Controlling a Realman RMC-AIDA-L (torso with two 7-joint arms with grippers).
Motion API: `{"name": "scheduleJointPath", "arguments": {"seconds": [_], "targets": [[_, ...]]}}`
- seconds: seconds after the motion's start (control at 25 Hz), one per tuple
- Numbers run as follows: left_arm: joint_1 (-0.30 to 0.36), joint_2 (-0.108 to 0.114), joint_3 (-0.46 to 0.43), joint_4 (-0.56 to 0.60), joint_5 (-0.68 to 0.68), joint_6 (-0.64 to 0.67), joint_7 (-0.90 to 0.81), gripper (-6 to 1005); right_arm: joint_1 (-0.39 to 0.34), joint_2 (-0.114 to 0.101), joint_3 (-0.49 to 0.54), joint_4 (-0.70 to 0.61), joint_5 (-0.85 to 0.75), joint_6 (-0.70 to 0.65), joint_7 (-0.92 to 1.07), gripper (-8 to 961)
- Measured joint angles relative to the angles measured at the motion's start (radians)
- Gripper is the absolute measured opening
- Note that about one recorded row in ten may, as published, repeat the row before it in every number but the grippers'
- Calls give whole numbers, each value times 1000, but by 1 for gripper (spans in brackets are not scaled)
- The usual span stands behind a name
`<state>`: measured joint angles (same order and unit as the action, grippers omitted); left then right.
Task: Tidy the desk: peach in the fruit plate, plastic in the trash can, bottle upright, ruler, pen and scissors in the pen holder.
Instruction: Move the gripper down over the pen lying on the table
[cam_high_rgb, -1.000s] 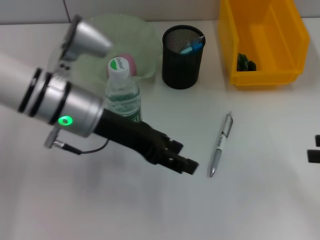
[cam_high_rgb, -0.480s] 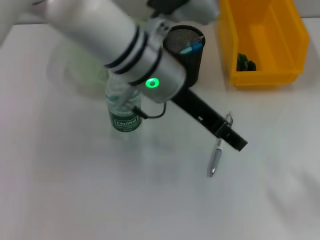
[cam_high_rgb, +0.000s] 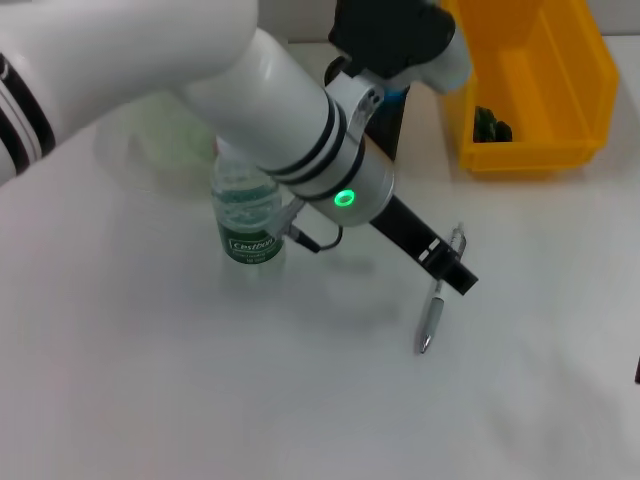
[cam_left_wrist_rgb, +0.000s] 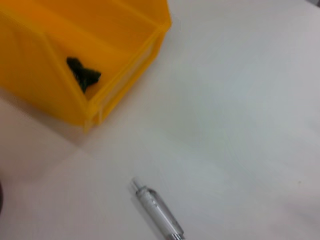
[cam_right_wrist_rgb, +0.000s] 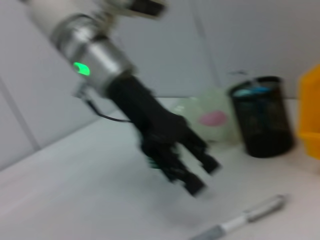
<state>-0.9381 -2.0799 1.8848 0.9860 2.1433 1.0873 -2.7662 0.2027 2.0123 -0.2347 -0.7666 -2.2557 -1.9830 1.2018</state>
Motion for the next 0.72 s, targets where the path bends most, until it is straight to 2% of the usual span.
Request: {"name": "scheduleJointPath", "arguments": {"seconds": [0.52, 0.72], "targets": [[36, 0, 174, 8, -8, -140, -81, 738, 14, 0, 0, 7, -1, -17, -33, 638], [50, 0, 206, 4, -8, -177, -84, 738, 17, 0, 0, 7, -4, -17, -35, 636]]}}
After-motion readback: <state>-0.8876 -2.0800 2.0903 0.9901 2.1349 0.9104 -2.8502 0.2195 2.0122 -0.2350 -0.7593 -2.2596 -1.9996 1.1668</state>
